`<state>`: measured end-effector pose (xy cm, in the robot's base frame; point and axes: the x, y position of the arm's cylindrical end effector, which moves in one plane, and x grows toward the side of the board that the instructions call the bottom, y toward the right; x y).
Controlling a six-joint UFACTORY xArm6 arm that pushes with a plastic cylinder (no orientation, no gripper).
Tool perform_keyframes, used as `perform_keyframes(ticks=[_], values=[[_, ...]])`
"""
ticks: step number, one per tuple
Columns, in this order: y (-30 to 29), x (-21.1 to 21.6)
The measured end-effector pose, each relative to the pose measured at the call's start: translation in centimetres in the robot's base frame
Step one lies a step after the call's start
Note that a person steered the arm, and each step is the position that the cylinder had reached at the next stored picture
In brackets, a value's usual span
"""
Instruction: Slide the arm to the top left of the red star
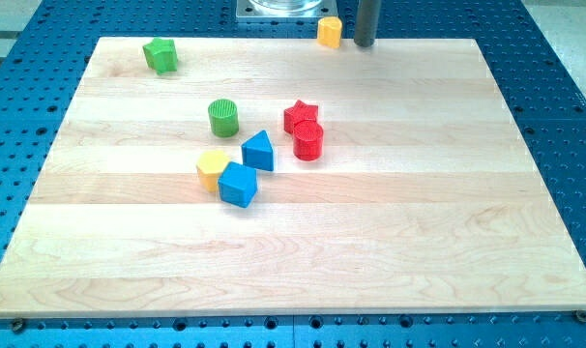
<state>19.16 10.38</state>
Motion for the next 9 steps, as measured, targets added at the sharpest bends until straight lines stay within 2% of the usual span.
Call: perform_keyframes(ticks=[1, 2, 3, 4, 9], values=[[-2.9, 0.0], [-5.7, 1.8], [-10.2, 6.2], [-11.8, 8.7], [-12.4, 9.4]])
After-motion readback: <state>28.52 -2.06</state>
